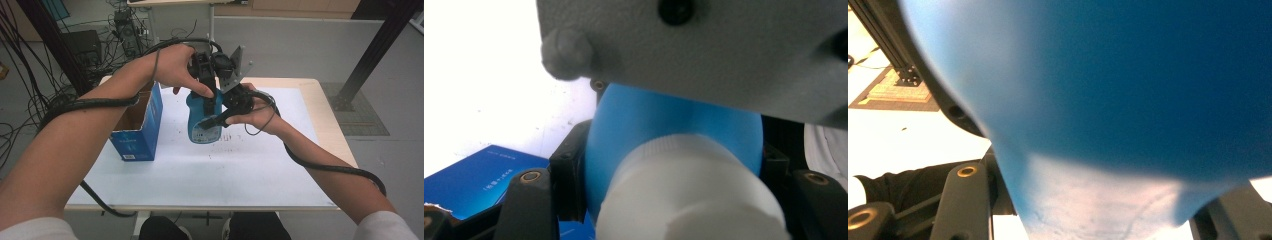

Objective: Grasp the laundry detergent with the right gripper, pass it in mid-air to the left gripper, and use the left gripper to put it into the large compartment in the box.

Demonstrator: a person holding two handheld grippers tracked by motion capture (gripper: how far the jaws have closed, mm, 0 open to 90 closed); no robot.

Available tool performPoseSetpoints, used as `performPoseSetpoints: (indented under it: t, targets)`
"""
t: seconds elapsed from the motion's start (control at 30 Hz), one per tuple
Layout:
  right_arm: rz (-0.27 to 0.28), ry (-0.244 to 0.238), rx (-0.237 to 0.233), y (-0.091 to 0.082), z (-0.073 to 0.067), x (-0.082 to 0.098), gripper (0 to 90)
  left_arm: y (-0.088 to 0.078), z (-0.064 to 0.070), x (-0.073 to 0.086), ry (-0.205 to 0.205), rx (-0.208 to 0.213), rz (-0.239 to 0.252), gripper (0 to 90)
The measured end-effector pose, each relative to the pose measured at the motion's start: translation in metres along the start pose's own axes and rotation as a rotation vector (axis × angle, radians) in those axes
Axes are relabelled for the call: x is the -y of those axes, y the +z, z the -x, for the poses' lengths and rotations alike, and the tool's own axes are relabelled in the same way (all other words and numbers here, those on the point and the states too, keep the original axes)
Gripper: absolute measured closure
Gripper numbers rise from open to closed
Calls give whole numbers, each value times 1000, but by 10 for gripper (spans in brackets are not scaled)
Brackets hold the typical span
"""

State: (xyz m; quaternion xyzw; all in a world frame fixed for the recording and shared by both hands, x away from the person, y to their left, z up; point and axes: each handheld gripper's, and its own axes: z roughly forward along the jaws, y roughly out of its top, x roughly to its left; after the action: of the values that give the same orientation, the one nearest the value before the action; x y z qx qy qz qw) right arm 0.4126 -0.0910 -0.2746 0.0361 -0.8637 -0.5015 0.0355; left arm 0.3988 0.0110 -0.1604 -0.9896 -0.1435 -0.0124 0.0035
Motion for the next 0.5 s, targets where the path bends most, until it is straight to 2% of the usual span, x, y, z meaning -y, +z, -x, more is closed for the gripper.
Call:
performPoseSetpoints:
  t: [0.33,0.5]
  targets:
    - [8,-8,1,0,1,0,419,-1,0,0,0,0,-1,367]
    - [15,5,-8,-1,1,1,414,-2,0,0,2,1,-2,367]
